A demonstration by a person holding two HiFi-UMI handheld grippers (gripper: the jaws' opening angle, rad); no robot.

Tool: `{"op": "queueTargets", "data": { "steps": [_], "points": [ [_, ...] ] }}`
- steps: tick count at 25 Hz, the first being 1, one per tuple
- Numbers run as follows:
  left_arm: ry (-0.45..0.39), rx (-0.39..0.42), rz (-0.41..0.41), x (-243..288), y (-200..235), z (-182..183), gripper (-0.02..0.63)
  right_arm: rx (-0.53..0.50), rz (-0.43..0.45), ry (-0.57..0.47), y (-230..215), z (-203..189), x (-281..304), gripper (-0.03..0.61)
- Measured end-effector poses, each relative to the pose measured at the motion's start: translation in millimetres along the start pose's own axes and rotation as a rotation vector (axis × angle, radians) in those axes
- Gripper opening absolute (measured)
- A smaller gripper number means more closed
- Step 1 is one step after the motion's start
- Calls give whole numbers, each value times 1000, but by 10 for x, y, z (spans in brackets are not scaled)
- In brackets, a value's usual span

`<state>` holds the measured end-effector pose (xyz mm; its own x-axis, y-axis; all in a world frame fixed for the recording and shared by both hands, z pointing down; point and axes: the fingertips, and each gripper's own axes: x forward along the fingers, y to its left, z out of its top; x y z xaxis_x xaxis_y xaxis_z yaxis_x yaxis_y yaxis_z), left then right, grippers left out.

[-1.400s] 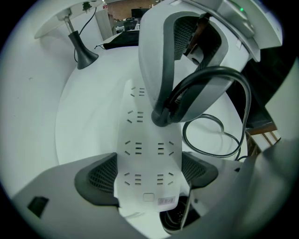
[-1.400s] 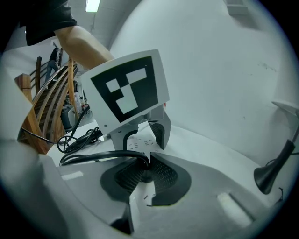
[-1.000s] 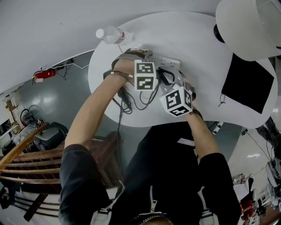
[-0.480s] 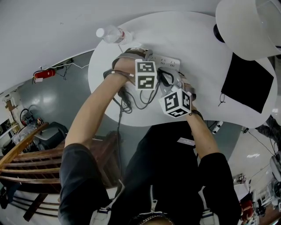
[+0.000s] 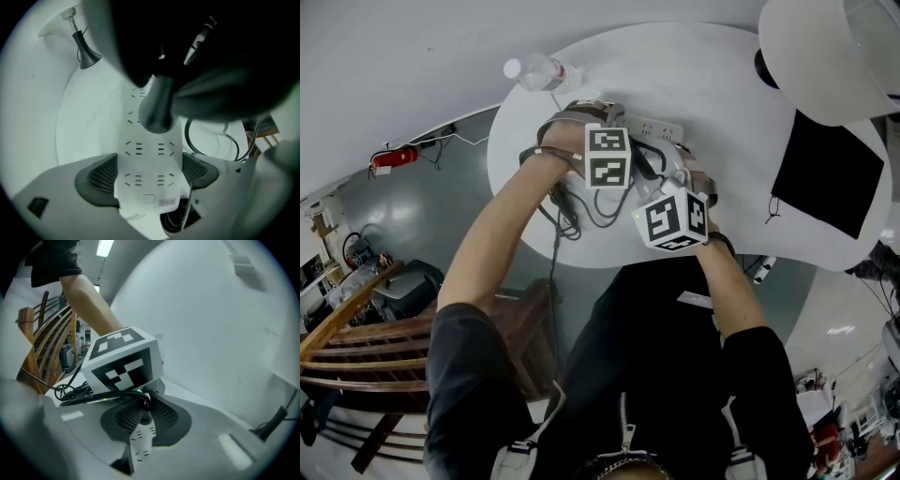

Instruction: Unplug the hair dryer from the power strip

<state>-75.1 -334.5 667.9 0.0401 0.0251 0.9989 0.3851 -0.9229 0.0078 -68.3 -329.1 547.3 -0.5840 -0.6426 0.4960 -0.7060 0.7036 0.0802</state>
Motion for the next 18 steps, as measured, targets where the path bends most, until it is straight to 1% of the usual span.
{"op": "queueTargets", "data": {
  "steps": [3, 6, 12, 18],
  "points": [
    [7, -3, -1, -5, -19, -15, 416, 4, 27, 47, 14, -103, 36, 41],
    [13, -2, 1, -2, -5, -5, 416, 25, 18, 67, -12, -242, -13, 43],
    [8, 6, 6, -9, -6, -5, 416, 54, -11, 77, 14, -344, -71, 44],
    [-14, 10, 41, -3, -23, -24, 416, 74, -13, 80, 17, -411, -115, 44]
  ]
}}
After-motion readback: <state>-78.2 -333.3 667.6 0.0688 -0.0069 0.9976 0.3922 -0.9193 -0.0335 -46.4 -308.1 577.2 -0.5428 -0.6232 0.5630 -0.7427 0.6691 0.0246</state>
